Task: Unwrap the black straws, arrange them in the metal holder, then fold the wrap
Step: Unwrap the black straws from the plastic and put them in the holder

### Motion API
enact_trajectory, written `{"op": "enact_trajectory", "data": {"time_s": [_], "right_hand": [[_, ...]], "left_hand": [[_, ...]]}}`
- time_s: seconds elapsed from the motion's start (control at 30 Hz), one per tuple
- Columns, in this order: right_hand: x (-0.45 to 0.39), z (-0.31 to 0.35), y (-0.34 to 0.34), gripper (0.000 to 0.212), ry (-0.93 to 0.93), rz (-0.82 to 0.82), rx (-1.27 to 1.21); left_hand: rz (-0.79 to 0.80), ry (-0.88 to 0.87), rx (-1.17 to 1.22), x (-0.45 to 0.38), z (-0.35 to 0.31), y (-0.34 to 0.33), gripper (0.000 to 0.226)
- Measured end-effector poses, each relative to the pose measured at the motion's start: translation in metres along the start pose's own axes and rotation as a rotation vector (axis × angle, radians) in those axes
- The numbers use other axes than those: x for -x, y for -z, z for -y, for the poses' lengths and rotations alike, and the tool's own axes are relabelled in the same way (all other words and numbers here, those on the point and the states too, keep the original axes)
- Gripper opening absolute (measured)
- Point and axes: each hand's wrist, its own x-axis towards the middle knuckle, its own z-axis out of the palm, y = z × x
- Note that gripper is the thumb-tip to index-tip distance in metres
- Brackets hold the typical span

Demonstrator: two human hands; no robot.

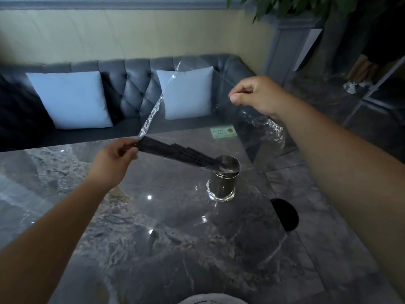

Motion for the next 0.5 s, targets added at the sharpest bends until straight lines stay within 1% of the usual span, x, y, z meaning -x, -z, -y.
{"op": "enact_trajectory", "data": {"time_s": [0.17, 0.27, 0.4, 0.5], "right_hand": [[0.004, -0.013, 0.011, 0.009, -0.040, -0.063, -0.037], [0.007, -0.018, 0.014, 0.011, -0.055, -0.078, -0.061], [0.010, -0.023, 0.017, 0.011, -0.069, -0.085, -0.081], [0.012, -0.029, 0.022, 0.012, -0.064, -0.117, -0.126]], "left_hand": [[-0.051, -0.039, 0.044, -0.010, -0.020, 0.000, 0.028], [-0.071, -0.076, 0.051, -0.012, -0.030, 0.000, 0.026], [-0.099, -0.110, 0.151, -0.018, -0.040, -0.001, 0.027], [-0.117, -0.101, 0.250, -0.021, -0.050, -0.003, 0.024]]}}
